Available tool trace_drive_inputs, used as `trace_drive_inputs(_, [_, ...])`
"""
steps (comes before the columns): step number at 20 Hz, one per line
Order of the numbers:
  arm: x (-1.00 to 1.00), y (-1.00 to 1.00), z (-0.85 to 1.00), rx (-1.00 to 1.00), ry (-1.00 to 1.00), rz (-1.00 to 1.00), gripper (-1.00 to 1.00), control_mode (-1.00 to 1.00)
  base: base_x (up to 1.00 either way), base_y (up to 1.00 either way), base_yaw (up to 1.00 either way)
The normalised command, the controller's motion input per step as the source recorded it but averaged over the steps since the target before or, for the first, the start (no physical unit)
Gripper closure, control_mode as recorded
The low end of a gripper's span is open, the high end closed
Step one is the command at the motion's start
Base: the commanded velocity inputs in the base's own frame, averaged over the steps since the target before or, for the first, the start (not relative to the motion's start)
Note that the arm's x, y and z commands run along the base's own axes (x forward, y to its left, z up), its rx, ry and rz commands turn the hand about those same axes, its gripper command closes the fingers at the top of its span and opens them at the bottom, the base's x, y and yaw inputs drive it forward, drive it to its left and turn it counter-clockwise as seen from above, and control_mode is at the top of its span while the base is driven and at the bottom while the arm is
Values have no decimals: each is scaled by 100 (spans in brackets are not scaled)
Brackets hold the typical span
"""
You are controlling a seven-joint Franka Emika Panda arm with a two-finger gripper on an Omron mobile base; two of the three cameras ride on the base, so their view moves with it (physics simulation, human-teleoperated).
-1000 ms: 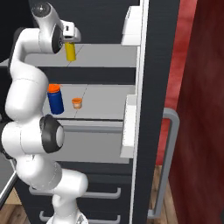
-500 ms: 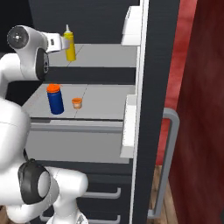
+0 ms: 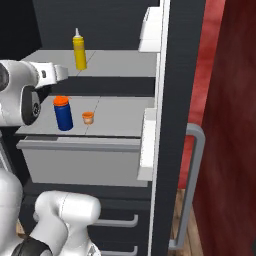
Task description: Place the condiment bottle and mustard from the counter to the top shelf of the fridge. If the existing items in the fridge are on the top shelf, move them to other shelves.
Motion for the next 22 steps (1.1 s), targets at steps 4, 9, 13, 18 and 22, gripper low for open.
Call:
trace_drive_inputs(4, [-100, -12, -91, -8, 25, 0, -100, -100, 0, 0, 0])
trace_drive_inputs(9, [-100, -41, -98, -2, 32, -2, -100, -100, 0, 0, 0])
trace_drive_inputs(13, [-100, -32, -47, 0, 14, 0, -100, -100, 0, 0, 0])
trace_drive_inputs(18, [-80, -8, -20, 0, 1, 0, -100, 100, -20, -2, 0])
trace_drive_inputs(22, [0, 0, 0, 0, 0, 0, -100, 100, -100, -1, 0])
